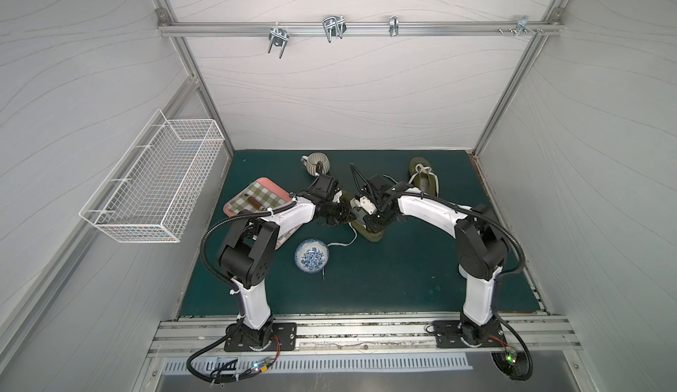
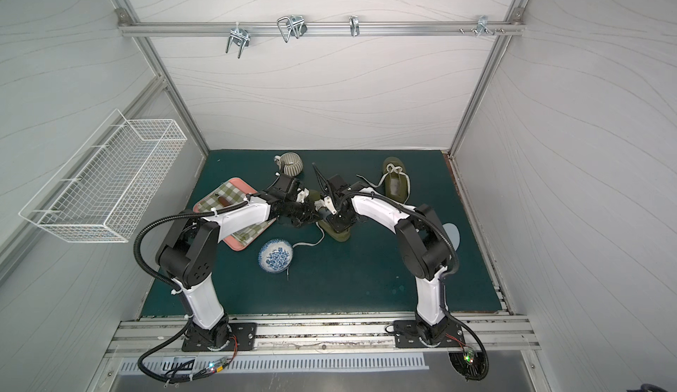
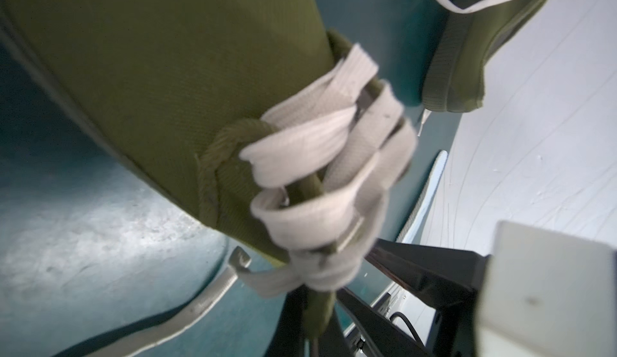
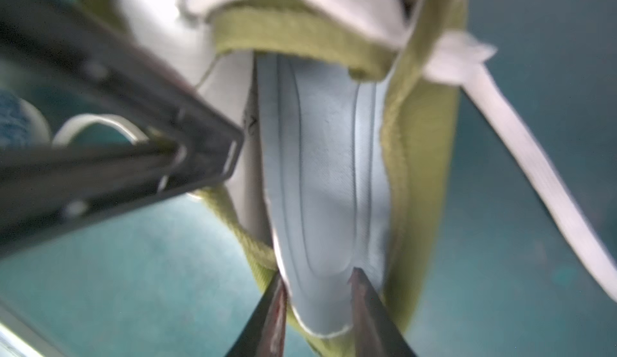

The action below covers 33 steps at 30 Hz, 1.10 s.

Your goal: Insert the insole into the shoe

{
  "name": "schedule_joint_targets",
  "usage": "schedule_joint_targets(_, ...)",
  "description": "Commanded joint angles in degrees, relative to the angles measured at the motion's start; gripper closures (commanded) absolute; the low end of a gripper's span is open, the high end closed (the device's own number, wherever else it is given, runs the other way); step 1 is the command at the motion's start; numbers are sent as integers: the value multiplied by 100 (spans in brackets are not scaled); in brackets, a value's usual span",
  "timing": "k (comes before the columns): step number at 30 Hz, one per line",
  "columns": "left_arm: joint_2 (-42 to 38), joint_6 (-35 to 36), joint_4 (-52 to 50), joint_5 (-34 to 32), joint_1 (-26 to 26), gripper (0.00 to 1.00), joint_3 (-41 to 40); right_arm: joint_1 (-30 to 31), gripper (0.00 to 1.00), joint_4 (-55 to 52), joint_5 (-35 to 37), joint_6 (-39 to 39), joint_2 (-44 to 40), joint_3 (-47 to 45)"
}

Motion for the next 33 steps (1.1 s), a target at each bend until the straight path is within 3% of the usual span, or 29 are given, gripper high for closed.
schedule_joint_targets(1, -275, 75, 130, 275, -26, 100, 177, 53, 59, -399, 38, 129, -427, 39)
schedule_joint_targets(8, -212, 114, 116, 288, -25, 100, 224, 53, 56, -377, -381, 303, -700, -114)
schedule_joint_targets(12, -194, 111, 127, 296, -26, 100, 233, 47, 74, -259, -464, 334, -663, -225)
schedule_joint_targets(23, -229, 103, 147, 365, -26, 100, 199, -268, 87, 504, -681, 331, 291, -357)
schedule_joint_targets(29, -249, 26, 300, 436, -26, 100, 159, -159, 98, 334, -718, 141, 874, -68)
schedule_joint_targets(31, -259, 17, 304, 446, -26, 100, 153, -155, 98, 293, -719, 201, 796, -149)
schedule_joint_targets(33, -260, 80, 189, 406, -26, 100, 196, -125, 90, 175, -612, 244, 550, -186)
